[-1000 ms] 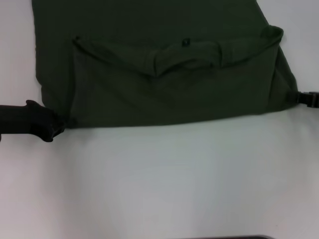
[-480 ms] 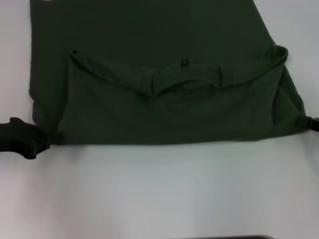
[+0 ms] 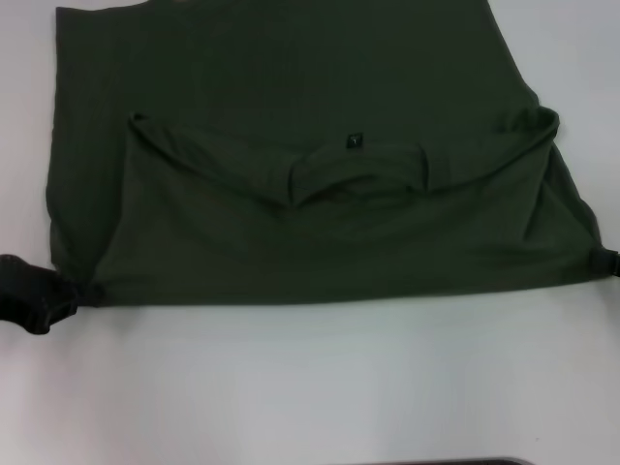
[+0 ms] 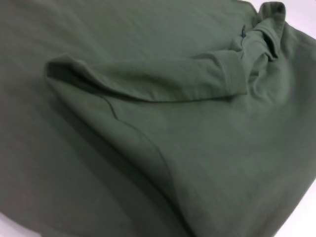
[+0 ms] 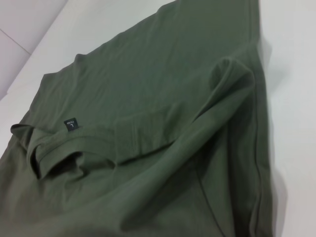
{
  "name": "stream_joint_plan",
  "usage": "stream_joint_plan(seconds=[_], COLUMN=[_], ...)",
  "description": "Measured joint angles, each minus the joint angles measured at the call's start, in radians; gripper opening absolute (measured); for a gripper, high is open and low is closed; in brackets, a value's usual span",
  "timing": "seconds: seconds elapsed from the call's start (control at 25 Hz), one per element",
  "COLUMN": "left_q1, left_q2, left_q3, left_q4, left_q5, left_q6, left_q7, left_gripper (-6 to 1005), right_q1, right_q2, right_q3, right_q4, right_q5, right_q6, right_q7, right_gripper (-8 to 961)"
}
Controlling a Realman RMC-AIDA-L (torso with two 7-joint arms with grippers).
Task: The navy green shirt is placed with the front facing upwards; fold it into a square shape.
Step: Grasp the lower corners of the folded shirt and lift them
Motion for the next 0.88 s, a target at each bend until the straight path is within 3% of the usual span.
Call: stream_joint_plan(seconds=[0.88], left_q1=[0.043], left_q2=[0.009], left_q3=[-0.008], left_q4=[-0.032], left_q5=[0.002], left_q6=[0.124], left_q7=[0.029], left_gripper=[21], right_q1=[-0.079], right_q2=[-0.001], right_q3=[0.028], right_q4=[0.001], right_q5=[-0.008], right_q6=[-0.14], right_q7=[-0.11], right_gripper=[24])
